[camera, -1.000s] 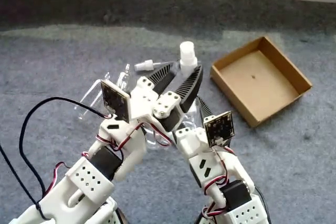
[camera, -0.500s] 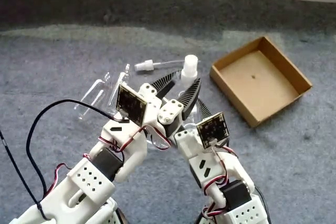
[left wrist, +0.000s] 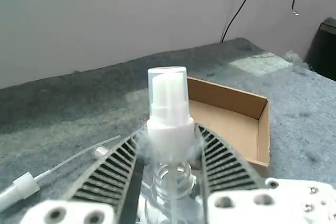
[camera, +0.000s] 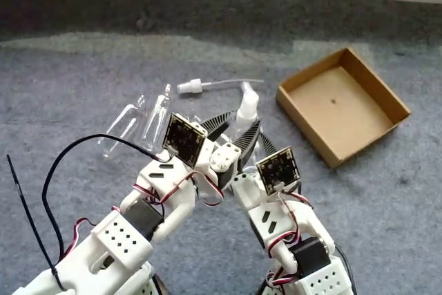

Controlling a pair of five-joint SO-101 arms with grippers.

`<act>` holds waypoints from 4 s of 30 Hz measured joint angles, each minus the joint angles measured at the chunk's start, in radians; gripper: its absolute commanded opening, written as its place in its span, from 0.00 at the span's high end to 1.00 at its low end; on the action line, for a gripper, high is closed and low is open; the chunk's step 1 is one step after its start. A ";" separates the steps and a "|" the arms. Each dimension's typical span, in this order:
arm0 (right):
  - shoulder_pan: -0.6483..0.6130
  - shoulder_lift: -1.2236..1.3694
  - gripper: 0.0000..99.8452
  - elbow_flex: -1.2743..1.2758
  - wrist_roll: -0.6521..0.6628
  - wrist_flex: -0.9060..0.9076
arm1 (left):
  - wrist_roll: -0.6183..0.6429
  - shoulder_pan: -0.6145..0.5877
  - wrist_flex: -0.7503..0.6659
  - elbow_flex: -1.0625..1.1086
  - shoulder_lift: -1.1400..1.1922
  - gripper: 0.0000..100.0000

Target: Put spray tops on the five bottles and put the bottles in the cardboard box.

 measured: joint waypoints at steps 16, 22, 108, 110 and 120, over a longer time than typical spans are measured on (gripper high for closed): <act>0.044 0.000 0.84 0.002 -0.071 0.002 | 0.002 0.017 -0.206 0.147 -0.002 0.99; 0.051 0.000 0.84 0.002 -0.072 0.002 | 0.002 0.017 -0.206 0.149 -0.002 0.99; 0.680 1.789 0.84 -1.020 0.025 -0.812 | -0.011 -0.730 0.655 0.377 -0.760 0.98; 0.680 1.880 0.84 -1.105 0.025 -0.812 | -0.011 -0.730 0.655 0.377 -0.760 0.98; 0.680 1.996 0.84 -1.280 0.028 -0.812 | -0.011 -0.730 0.655 0.377 -0.760 0.98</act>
